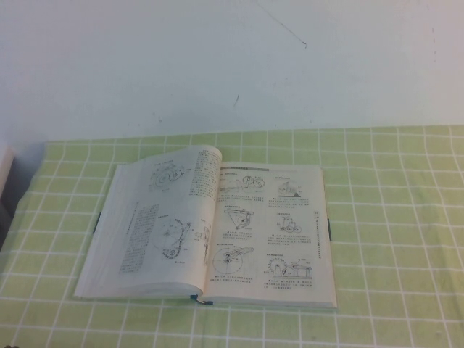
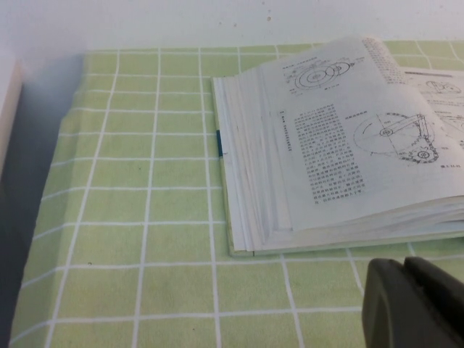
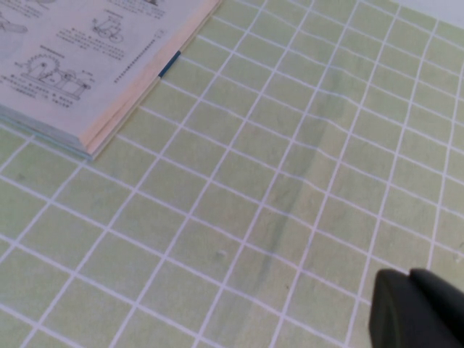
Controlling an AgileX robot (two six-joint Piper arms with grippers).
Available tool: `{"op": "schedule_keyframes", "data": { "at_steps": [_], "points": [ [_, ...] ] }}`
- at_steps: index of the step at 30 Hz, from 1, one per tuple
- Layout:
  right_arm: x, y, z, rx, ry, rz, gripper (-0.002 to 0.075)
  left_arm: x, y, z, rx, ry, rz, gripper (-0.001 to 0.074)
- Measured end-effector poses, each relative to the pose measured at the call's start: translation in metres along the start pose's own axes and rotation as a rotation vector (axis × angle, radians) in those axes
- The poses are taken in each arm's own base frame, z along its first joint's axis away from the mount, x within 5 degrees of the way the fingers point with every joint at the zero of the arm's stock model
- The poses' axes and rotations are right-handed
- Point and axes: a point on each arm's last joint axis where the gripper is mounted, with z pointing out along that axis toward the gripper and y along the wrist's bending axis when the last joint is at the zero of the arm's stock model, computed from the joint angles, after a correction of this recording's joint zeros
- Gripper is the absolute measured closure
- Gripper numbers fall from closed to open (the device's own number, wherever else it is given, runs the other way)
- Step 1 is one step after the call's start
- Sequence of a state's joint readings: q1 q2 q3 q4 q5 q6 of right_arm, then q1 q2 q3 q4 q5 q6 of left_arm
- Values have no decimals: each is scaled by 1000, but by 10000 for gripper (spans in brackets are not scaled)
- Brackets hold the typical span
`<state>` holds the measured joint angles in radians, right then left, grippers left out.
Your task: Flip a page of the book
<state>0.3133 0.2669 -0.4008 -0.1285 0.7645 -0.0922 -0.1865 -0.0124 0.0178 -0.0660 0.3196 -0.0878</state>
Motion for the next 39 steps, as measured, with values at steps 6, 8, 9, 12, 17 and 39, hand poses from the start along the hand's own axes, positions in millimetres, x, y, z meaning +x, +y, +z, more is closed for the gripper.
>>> {"op": "schedule_keyframes", "data": {
  "at_steps": [6,8,9,12,17,39],
  "points": [
    [0,0,0,0,0,0,728,0,0,0,4,2,16,737],
    [0,0,0,0,0,0,728,0,0,0,5,2,13,737],
    [0,0,0,0,0,0,728,0,0,0,5,2,13,737],
    [0,0,0,0,0,0,728,0,0,0,-8,0,-8,737],
    [0,0,0,0,0,0,728,0,2,0,-49,-5,-24,737],
    [0,0,0,0,0,0,728,0,2,0,-48,-5,12,737]
  ]
}}
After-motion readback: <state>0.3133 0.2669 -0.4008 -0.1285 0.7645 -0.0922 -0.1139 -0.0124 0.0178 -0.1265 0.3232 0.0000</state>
